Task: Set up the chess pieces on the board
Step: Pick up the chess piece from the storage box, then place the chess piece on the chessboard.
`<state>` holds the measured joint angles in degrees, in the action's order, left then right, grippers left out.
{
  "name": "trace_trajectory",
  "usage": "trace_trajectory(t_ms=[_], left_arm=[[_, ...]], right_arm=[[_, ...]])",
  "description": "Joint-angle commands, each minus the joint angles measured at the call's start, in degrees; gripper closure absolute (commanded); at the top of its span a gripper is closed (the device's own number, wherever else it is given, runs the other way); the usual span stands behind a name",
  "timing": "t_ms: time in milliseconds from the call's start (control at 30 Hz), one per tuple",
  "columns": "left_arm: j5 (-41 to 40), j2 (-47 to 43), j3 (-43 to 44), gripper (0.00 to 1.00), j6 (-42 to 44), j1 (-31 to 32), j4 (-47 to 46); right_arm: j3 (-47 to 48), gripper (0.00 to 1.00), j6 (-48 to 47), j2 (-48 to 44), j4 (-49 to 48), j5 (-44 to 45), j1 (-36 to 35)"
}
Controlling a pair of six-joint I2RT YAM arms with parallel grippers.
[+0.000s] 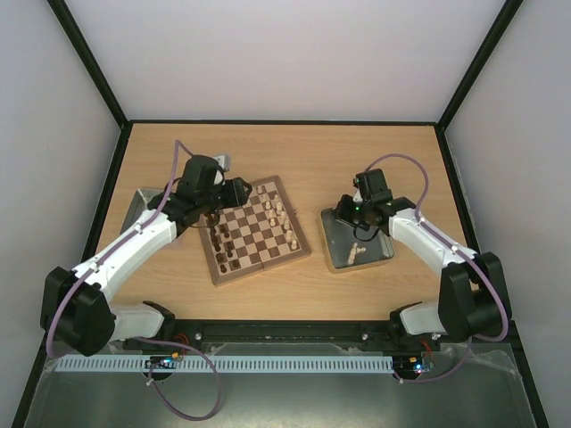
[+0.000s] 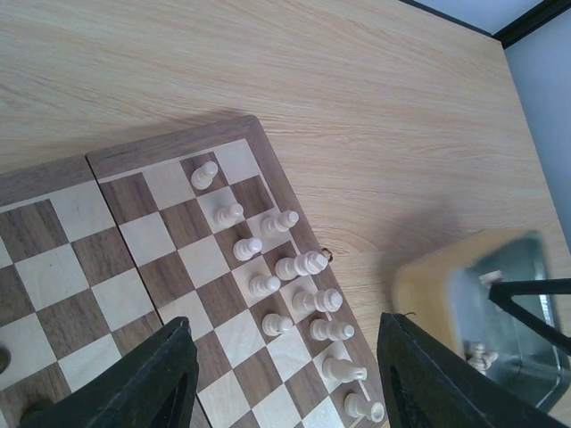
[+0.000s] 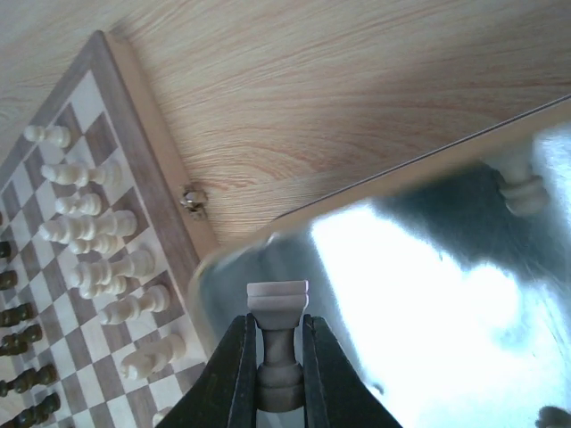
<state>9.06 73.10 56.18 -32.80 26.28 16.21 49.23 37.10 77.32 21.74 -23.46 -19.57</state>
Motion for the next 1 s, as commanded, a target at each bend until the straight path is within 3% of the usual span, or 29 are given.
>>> trace_trajectory(t_ms=[0, 233, 400, 733, 967], left_arm=[[0.87, -1.21, -0.48, 0.43, 0.20, -0.74, -0.61], [1.11, -1.49, -1.14, 0.43, 0.30, -1.30, -0.62], [0.77, -1.89, -1.64, 0.43, 0.19, -1.54, -0.56], [-0.17, -3.12, -4.37, 0.42, -1.39, -2.59, -2.07], [-0.94, -4.75, -6.26, 0.42, -0.98, -3.55, -1.54]], right_arm=[[0.87, 0.95, 2.74, 2.90, -0.10, 1.46, 0.05], [1.89, 0.95, 5.47, 6.64, -2.14, 2.06, 2.24], [3.29, 0.95, 6.14, 8.37, -2.27, -3.41, 0.91], [7.97, 0.94, 11.00, 9.44, 0.77, -6.55, -15.11], [15.73, 0.92, 10.94, 16.41, 5.10, -1.87, -25.37]])
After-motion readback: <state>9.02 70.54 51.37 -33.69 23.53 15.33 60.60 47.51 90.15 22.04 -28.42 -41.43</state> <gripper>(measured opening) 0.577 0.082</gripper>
